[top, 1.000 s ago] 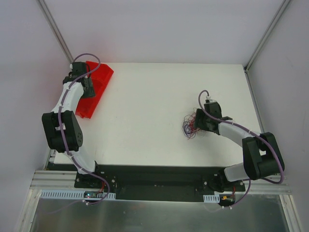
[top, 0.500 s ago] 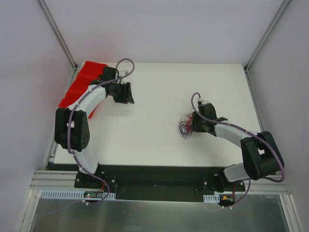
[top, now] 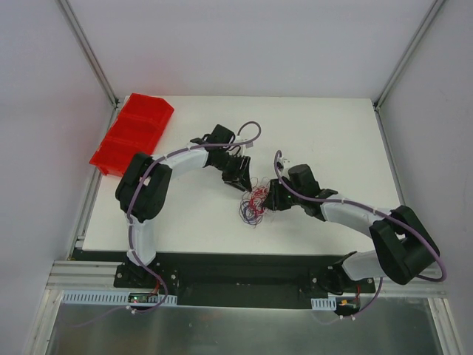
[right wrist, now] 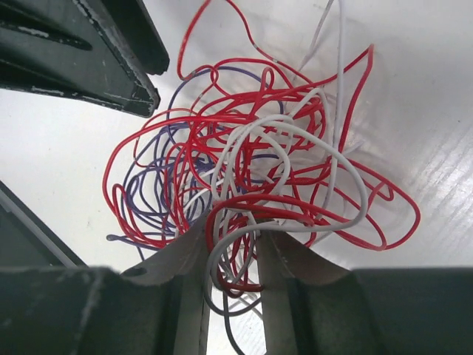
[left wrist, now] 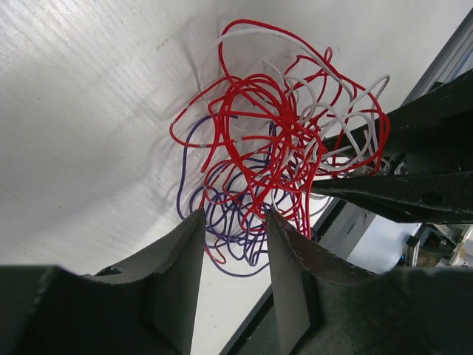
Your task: Untangle the cables
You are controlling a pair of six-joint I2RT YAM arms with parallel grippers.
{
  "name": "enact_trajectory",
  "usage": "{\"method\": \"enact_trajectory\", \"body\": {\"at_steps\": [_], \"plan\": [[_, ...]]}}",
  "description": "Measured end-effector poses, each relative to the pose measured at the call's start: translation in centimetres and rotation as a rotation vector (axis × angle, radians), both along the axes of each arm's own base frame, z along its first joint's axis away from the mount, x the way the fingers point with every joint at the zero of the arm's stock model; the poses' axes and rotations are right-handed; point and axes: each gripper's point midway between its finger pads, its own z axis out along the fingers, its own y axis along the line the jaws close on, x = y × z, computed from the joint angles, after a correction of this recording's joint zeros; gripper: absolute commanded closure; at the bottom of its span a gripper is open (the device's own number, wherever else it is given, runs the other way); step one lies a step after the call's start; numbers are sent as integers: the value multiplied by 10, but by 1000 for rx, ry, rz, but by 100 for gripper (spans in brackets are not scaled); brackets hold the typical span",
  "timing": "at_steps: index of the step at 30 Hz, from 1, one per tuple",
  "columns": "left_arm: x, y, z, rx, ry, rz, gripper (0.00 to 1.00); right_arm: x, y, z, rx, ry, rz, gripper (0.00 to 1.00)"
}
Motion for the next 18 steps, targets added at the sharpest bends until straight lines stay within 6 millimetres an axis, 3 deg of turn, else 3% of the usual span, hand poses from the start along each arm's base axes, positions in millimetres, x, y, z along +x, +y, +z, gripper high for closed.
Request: {"method": "enact_trajectory", "body": {"at_steps": [6,18], "plan": [[3,3,-3,24,3,27,66,1,3,1,17,-15,8,68],[-4,-6,-5,32,-25,-11,56,4,-5,-5,-24,-45,4,67]]}}
